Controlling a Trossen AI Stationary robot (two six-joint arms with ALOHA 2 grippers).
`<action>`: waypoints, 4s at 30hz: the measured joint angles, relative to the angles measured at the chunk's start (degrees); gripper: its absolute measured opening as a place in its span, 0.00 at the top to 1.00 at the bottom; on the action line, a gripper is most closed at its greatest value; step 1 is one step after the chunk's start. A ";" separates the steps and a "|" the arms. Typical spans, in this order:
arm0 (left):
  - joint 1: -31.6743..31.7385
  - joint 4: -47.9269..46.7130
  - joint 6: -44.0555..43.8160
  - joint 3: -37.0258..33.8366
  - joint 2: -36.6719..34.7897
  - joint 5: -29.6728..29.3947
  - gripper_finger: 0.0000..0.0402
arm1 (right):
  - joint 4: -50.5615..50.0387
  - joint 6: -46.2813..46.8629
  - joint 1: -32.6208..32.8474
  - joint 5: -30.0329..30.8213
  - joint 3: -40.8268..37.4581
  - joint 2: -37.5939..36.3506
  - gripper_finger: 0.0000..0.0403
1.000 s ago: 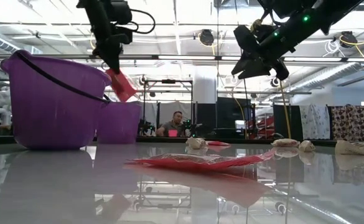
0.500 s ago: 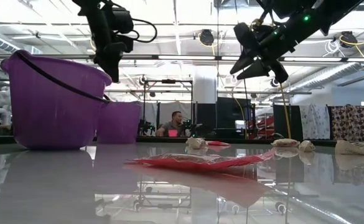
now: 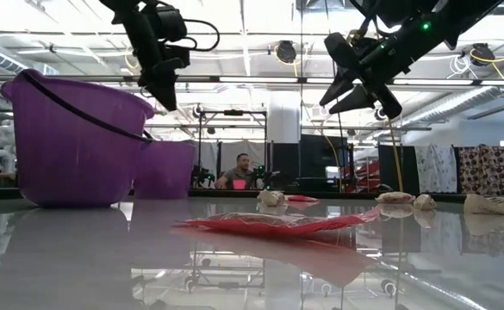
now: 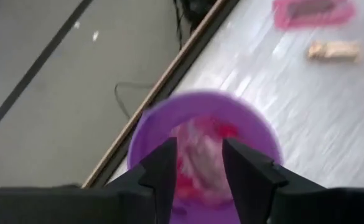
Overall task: Sort candy by brand, put in halloween buckets
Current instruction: Put the red candy into the top purple bucket
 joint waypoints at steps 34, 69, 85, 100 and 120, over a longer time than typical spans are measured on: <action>-25.55 30.79 10.85 0.00 23.97 29.99 0.66 | -3.28 5.96 4.58 -0.07 0.00 0.02 0.71; -56.17 18.81 -13.59 0.04 23.96 11.61 0.66 | -2.89 8.17 28.55 0.41 0.00 0.04 0.71; -63.18 23.28 -13.74 0.04 30.31 5.90 0.66 | -2.38 14.74 38.00 5.88 -0.02 8.73 0.71; -65.49 26.66 -13.55 0.33 37.08 6.15 0.75 | 0.72 18.76 41.62 4.55 -0.02 14.21 0.71; -60.53 5.40 -2.12 10.82 21.98 -15.90 1.00 | 1.44 20.13 41.53 5.01 -0.02 14.19 0.71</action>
